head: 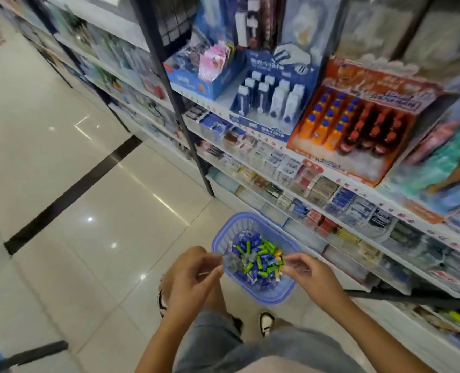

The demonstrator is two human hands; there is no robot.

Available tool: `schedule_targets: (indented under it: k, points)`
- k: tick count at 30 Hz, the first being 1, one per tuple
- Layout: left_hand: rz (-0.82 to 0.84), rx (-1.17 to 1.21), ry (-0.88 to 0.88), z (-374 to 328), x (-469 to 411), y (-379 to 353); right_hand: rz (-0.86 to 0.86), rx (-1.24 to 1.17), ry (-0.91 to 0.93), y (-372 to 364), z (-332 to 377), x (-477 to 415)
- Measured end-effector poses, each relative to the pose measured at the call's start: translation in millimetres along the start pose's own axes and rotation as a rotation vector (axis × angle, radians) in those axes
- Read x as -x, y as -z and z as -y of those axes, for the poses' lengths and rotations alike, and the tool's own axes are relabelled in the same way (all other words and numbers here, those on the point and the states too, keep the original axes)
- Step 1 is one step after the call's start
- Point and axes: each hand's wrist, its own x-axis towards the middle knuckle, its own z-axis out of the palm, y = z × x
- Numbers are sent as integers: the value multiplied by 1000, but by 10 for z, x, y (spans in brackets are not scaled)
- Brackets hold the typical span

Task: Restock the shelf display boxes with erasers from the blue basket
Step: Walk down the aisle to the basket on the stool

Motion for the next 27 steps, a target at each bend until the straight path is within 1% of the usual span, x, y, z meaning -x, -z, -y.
schedule_targets:
  k: [3,7,10,12,16,18,19,21,24,26,27]
  points:
    - [134,-54,94,284,-646,65,-91,-10,-111,-170,-190,-342]
    - [390,-219,183,901,-1555,105,-229,-18,-283,-550,-567,-809]
    - [543,-353,176,1443,-2237,46,-326,-25,-380,-883,-935,-1210]
    - [595,-426,134,1798,-2632,-65,-343,5,-442,-1067,-1223,-1498]
    - [632,-570,99,2656,-3347,-489,-264,83,-537,-1459,-1995,-2176]
    - [686,-748,71,3109,-3602,-803,-222,91,-553,-1641,-2429,-2480]
    - [703,-859,15,3320,-3709,-963,-204,96,-554,-1718,-2647,-2619]
    - [816,-1028,-49,3747,-3884,-1271,-163,137,-563,-1858,-3059,-2856]
    - [1008,-1160,-10,4514,-3995,-1665,-84,313,-511,-2021,-3646,-3188]
    - [972,-1129,53,4821,-4035,-1871,-63,420,-432,-2086,-3939,-3428]
    - [952,-1098,111,4917,-4050,-1958,-59,494,-370,-2109,-4048,-3560]
